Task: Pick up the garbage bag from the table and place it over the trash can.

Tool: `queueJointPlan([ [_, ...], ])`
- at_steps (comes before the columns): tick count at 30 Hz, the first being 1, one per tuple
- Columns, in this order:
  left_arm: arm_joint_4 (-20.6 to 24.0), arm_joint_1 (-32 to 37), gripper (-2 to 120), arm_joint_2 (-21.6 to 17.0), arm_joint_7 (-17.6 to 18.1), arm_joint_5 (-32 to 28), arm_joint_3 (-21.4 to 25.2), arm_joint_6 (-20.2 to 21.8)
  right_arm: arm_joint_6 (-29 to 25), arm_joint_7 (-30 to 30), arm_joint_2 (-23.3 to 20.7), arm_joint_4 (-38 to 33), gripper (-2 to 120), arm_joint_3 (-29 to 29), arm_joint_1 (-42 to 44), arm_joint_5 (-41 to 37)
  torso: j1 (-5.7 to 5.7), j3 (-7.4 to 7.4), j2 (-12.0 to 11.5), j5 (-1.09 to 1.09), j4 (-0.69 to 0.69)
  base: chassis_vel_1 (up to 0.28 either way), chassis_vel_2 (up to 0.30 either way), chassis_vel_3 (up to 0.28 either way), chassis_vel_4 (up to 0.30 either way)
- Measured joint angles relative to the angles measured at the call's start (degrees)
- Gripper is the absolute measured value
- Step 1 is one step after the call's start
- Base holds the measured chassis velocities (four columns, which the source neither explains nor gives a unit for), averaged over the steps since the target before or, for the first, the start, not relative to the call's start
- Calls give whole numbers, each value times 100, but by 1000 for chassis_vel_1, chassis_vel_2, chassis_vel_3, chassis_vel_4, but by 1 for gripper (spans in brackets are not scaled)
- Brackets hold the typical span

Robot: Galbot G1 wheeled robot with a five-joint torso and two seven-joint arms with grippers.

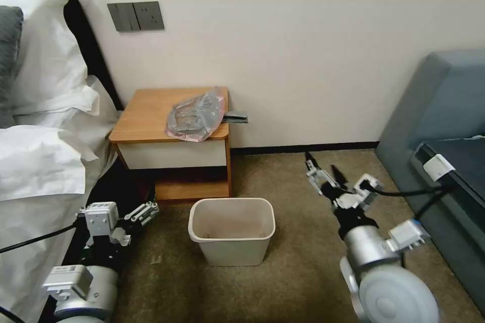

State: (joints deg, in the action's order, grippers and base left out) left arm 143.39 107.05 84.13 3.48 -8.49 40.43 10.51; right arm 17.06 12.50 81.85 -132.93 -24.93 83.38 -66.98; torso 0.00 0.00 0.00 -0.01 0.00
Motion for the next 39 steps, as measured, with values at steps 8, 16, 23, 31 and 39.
queueJointPlan([
  [8,-7,41,100,170,-46,120,9,7,427,333,-78,948,100,-25,-1219,-2350,0,0,0,1,-1,0,0,0,0],
  [16,-10,108,100,276,-81,211,12,-17,392,586,-67,1750,100,211,-2218,-3091,0,0,0,0,1,0,0,0,0],
  [23,-13,187,100,371,-153,256,33,-42,224,789,158,3172,100,620,-3356,-3456,0,1,0,1,0,0,0,0,0],
  [31,-14,238,100,364,-185,291,38,-79,194,623,392,4344,100,768,-4107,-3231,0,0,-1,0,-1,0,0,0,0],
  [39,-15,345,100,382,-242,423,37,-183,193,267,758,5471,100,874,-4648,-2740,0,0,0,0,1,0,0,0,0],
])
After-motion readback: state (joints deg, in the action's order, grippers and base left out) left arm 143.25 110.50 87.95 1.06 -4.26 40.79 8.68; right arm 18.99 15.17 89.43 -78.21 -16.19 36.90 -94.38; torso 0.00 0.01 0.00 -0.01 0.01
